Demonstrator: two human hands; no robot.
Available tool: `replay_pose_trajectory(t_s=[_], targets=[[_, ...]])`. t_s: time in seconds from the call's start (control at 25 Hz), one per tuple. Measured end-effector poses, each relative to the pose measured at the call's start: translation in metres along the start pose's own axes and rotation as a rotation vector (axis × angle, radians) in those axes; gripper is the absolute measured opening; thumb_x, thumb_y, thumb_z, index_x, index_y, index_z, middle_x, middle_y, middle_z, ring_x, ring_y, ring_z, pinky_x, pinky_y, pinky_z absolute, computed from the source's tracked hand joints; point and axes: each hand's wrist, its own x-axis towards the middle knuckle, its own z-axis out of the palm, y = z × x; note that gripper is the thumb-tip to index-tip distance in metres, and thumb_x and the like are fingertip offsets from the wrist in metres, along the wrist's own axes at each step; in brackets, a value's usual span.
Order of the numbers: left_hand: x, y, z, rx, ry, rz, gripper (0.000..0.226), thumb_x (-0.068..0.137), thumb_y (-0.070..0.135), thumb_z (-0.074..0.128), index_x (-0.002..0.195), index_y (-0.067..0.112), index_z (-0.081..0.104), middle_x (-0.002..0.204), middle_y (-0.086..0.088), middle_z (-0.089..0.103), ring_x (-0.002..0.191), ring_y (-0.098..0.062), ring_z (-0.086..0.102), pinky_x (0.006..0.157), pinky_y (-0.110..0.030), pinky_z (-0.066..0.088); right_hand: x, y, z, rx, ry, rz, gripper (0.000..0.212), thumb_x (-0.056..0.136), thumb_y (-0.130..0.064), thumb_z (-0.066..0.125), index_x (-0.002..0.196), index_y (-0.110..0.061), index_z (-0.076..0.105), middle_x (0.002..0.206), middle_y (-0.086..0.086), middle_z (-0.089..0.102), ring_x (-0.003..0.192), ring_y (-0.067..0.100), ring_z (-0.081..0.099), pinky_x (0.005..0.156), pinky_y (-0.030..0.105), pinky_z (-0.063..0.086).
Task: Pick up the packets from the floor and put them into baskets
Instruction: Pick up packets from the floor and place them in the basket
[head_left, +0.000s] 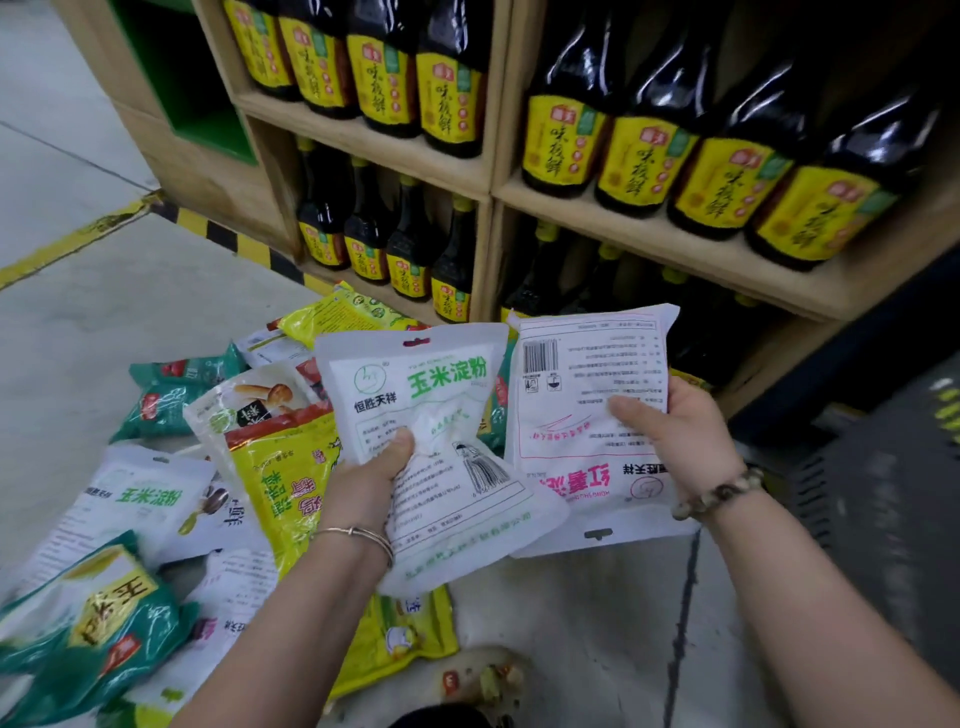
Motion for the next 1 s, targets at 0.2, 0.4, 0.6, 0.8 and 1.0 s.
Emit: replay_pose_trajectory(t_s=[0.2, 0.4, 0.6, 0.8, 1.0], targets=[[-0.039, 0.043, 0.029, 0.005, -0.114, 0.082, 0.004, 0.083, 0.016, 0.068, 0.083, 0.012, 0.067, 0.067, -0.004, 0.072, 0.058, -0.020, 0.069, 0.059, -0.037, 0.058, -0.034, -0.062, -0.017, -0.008, 0.162, -0.147, 0.016, 0.090, -0.014, 0.058, 0.082, -0.024, 0.066, 0.074, -0.009, 0.072, 0.067, 0.005, 0.068, 0.061, 0.022, 0.057], [-0.089, 0.083, 0.078, 0.096, -0.279, 0.192, 0.006, 0.084, 0.014, 0.067, 0.078, 0.011, 0.067, 0.061, -0.001, 0.071, 0.052, -0.016, 0.068, 0.044, -0.028, 0.054, -0.071, -0.103, -0.047, 0.042, 0.370, -0.254, 0.015, 0.091, -0.018, 0.057, 0.084, -0.025, 0.067, 0.091, -0.002, 0.072, 0.085, 0.017, 0.068, 0.074, 0.034, 0.055], [-0.147, 0.110, 0.135, 0.144, -0.500, 0.243, 0.006, 0.086, 0.015, 0.065, 0.082, 0.012, 0.068, 0.069, -0.004, 0.073, 0.059, -0.021, 0.070, 0.049, -0.034, 0.056, -0.117, -0.147, -0.095, 0.086, 0.557, -0.333, 0.015, 0.092, -0.021, 0.056, 0.086, -0.027, 0.068, 0.085, -0.011, 0.073, 0.081, 0.011, 0.070, 0.063, 0.026, 0.056], [-0.210, 0.096, 0.189, 0.182, -0.652, 0.198, 0.008, 0.088, 0.016, 0.063, 0.086, 0.010, 0.068, 0.074, -0.006, 0.073, 0.061, -0.022, 0.070, 0.054, -0.036, 0.058, -0.169, -0.187, -0.162, -0.019, 0.691, -0.399, 0.013, 0.091, -0.025, 0.057, 0.084, -0.028, 0.069, 0.084, -0.011, 0.073, 0.075, 0.012, 0.070, 0.060, 0.031, 0.058], [-0.269, 0.065, 0.243, 0.244, -0.775, 0.135, 0.007, 0.088, 0.016, 0.063, 0.086, 0.010, 0.067, 0.082, -0.009, 0.071, 0.073, -0.027, 0.068, 0.073, -0.042, 0.056, -0.222, -0.205, -0.240, -0.099, 0.800, -0.376, 0.014, 0.091, -0.024, 0.058, 0.084, -0.024, 0.070, 0.078, -0.007, 0.074, 0.068, 0.014, 0.071, 0.049, 0.022, 0.052]])
